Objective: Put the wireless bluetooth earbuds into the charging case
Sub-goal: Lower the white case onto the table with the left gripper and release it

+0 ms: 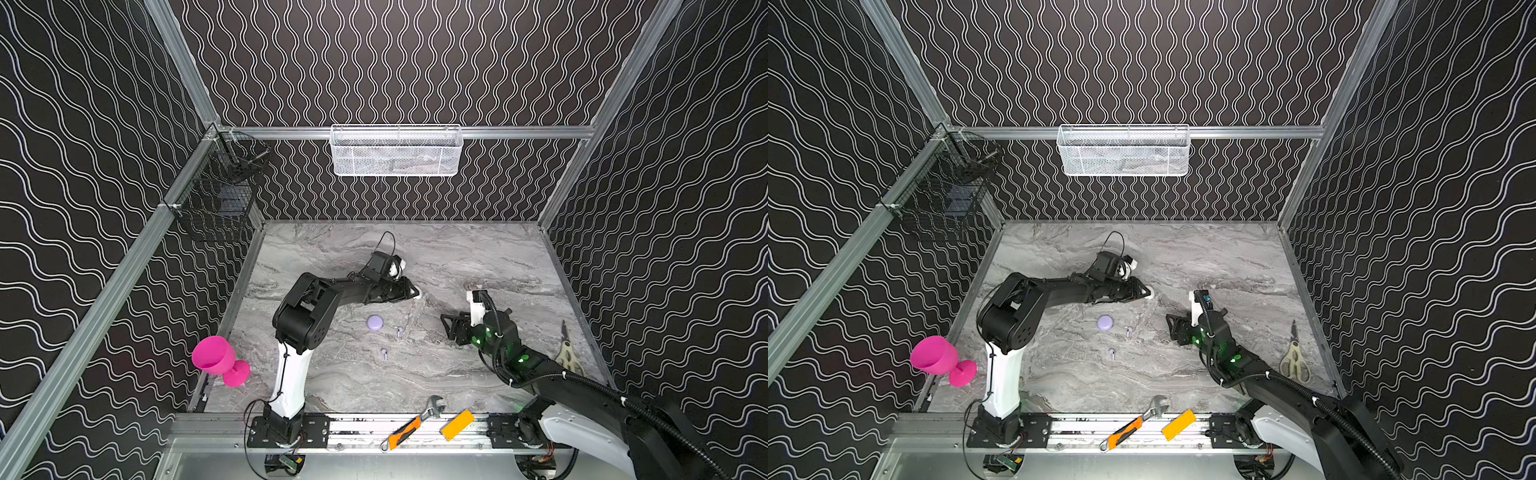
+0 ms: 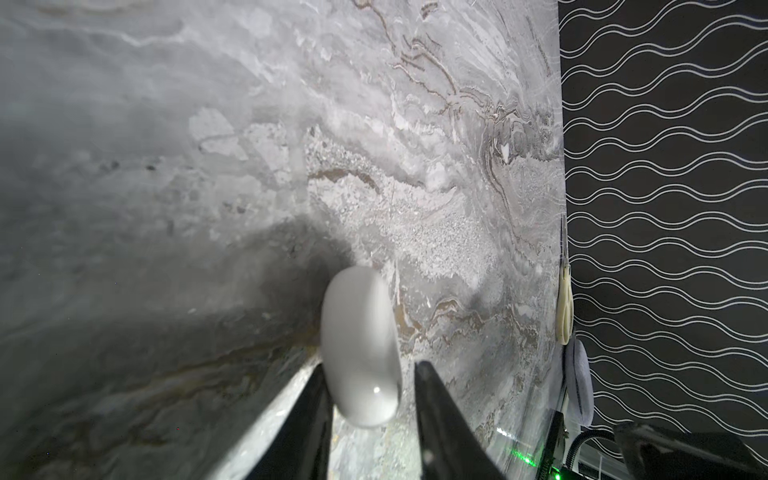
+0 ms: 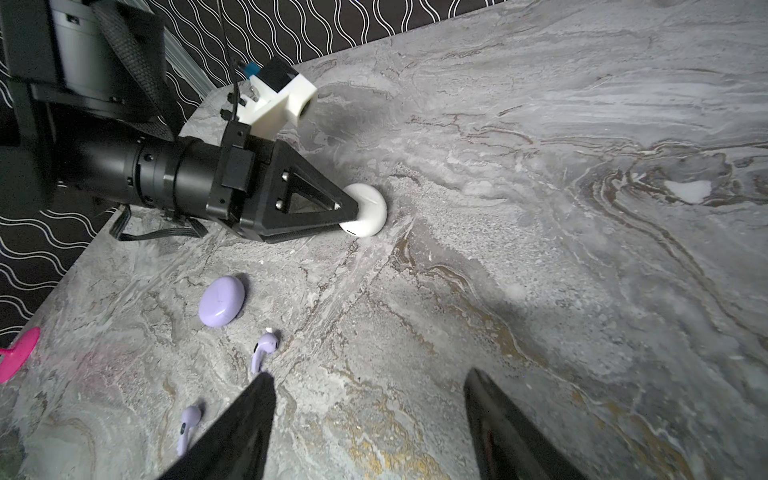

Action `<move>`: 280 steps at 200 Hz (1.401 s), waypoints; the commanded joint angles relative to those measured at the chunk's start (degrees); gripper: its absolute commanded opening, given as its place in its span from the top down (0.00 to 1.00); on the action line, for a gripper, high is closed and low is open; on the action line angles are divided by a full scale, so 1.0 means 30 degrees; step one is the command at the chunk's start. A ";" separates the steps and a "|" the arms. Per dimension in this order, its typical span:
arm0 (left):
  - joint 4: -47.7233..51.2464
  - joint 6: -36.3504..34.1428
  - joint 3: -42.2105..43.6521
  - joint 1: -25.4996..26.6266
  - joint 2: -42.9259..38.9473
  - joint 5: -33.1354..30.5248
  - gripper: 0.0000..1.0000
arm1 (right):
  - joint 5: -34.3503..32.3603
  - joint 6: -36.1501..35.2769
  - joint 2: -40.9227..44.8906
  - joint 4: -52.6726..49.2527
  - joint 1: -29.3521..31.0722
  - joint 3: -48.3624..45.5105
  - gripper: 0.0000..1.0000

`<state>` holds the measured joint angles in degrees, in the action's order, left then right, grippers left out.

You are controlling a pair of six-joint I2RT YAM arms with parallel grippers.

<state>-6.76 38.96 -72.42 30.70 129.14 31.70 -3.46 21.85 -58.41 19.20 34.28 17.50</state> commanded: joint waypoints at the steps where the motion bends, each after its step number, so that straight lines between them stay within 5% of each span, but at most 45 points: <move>1: -0.0235 -0.0134 -0.0177 -0.0011 0.0079 0.0105 0.59 | 0.0099 0.0013 0.0046 0.0358 -0.0002 0.0144 0.26; 160: -0.0528 -0.0900 0.2583 -0.1489 -0.2489 -0.0512 0.58 | -0.0296 -0.0045 -0.0156 0.0312 -0.0002 0.0144 0.26; 280: 0.0242 -0.4161 0.8667 -0.1732 -1.3331 -0.4269 0.58 | -0.0701 -0.0111 -0.3849 -0.3942 0.0711 0.4744 0.26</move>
<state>-5.28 29.74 -49.28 25.52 93.91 22.70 -4.05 21.65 -68.18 12.32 35.57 28.23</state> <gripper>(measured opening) 0.417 0.739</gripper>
